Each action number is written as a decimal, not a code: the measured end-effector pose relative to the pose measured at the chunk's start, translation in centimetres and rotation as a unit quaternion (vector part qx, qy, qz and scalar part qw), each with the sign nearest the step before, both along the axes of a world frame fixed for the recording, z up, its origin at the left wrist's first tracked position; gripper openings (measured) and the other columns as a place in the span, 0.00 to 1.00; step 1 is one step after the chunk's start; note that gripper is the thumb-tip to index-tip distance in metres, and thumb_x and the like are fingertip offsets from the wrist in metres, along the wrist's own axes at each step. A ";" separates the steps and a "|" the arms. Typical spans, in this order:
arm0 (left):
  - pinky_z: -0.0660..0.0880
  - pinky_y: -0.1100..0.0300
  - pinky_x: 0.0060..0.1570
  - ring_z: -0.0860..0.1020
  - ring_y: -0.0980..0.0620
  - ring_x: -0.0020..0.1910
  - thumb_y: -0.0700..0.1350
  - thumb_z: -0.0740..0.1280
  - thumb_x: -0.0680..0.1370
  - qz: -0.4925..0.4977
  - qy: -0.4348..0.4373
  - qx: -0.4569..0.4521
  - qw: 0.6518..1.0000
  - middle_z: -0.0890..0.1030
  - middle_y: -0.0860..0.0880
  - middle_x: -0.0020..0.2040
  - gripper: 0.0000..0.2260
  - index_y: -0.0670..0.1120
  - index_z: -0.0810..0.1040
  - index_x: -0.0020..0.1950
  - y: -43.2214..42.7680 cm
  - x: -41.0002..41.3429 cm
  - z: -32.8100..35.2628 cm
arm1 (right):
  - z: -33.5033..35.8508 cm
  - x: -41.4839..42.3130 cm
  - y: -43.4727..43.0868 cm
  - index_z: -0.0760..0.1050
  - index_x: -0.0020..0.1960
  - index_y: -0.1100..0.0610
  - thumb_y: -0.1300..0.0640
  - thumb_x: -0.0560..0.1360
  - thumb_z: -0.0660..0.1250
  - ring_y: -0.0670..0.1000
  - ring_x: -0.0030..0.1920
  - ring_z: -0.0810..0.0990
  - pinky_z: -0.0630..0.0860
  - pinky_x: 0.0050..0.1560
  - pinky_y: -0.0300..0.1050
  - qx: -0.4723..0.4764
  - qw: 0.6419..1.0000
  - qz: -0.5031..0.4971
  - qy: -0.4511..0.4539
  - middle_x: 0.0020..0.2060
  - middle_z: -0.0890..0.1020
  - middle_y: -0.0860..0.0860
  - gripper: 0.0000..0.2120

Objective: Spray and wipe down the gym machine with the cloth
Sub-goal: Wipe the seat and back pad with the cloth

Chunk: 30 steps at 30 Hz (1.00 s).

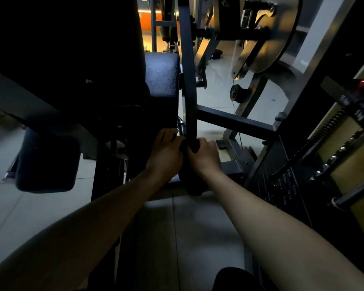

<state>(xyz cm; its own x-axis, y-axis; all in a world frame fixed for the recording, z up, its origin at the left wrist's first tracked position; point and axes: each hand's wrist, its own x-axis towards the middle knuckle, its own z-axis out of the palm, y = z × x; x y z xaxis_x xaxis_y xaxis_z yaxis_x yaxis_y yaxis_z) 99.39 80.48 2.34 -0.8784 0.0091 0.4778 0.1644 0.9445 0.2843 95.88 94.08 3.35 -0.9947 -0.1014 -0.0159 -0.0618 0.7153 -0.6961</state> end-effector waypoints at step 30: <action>0.69 0.48 0.70 0.67 0.41 0.72 0.44 0.56 0.76 0.024 -0.012 0.017 1.000 0.77 0.43 0.67 0.22 0.38 0.77 0.67 0.8 2.2 -0.3 | -2.9 1.7 0.5 0.77 0.64 0.59 0.41 0.82 0.52 0.61 0.56 0.79 0.76 0.53 0.51 -0.031 0.988 0.034 -0.150 0.58 0.81 0.60 0.26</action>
<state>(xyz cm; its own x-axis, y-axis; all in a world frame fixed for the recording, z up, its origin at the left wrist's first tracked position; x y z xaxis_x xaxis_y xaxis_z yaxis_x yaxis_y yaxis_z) 101.56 81.28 2.04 -0.8885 -0.0490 0.4562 0.1121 0.9409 0.3194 97.60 94.62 0.47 -0.9370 -0.1788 -0.3003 0.1068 0.6716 -0.7332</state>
